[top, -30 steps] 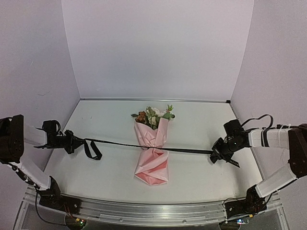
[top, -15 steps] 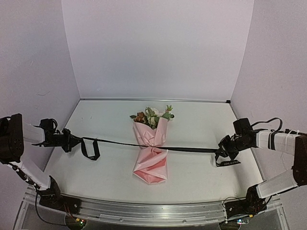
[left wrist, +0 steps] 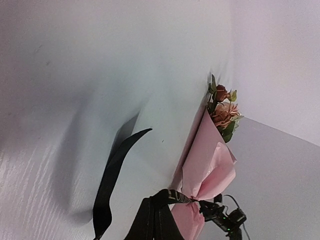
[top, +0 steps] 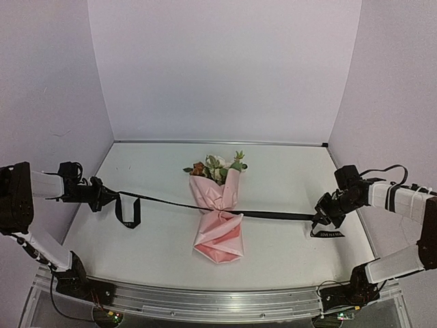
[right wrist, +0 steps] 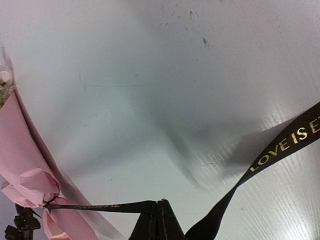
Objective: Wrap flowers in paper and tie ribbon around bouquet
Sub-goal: Tie the ribbon around the folded bouquet, then pass from the left arm to the right
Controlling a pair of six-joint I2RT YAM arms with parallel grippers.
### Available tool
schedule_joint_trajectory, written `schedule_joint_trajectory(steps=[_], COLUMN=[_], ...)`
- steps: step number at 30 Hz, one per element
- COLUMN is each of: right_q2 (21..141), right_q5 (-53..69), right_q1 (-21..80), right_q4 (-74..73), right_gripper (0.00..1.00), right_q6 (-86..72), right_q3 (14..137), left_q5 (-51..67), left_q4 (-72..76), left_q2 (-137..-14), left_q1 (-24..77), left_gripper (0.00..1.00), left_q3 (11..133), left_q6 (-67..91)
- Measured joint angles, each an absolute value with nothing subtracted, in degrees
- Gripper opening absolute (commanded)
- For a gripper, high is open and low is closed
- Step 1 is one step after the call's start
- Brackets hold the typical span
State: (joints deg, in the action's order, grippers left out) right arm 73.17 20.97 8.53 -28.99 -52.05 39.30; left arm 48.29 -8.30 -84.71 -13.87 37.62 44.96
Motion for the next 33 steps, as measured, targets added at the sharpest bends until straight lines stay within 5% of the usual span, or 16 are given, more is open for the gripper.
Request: schedule_joint_trajectory(steps=[4,10,16,22,33], right_q2=[73.5,74.6,74.4,79.1,106.6], right_q5=[16.9,9.2,4.0,4.7,4.6], right_q1=[9.4,12.7,21.7,30.2,46.0], right_q4=[-32.7,-40.6,-45.3,-45.1,-42.1], right_gripper=[0.04,0.47,0.68,0.75,0.74], right_q6=[-48.8,-43.3,-36.8,-32.6,-33.0], right_q3=[40.8,42.8,49.4,60.0,84.1], left_q5=[45.3,41.5,41.9,44.5,45.0], left_q4=[-9.4,-12.6,-16.1,-17.1,-17.0], left_q2=[-83.4,-82.4,-80.6,-78.0,-77.2], left_q1=[-9.2,-2.4,2.9,5.3,7.2], left_gripper=[0.0,0.0,0.0,0.0,0.0], left_q3=[41.2,46.9,51.1,53.1,53.1], left_q6=[41.5,33.8,26.9,23.5,23.8])
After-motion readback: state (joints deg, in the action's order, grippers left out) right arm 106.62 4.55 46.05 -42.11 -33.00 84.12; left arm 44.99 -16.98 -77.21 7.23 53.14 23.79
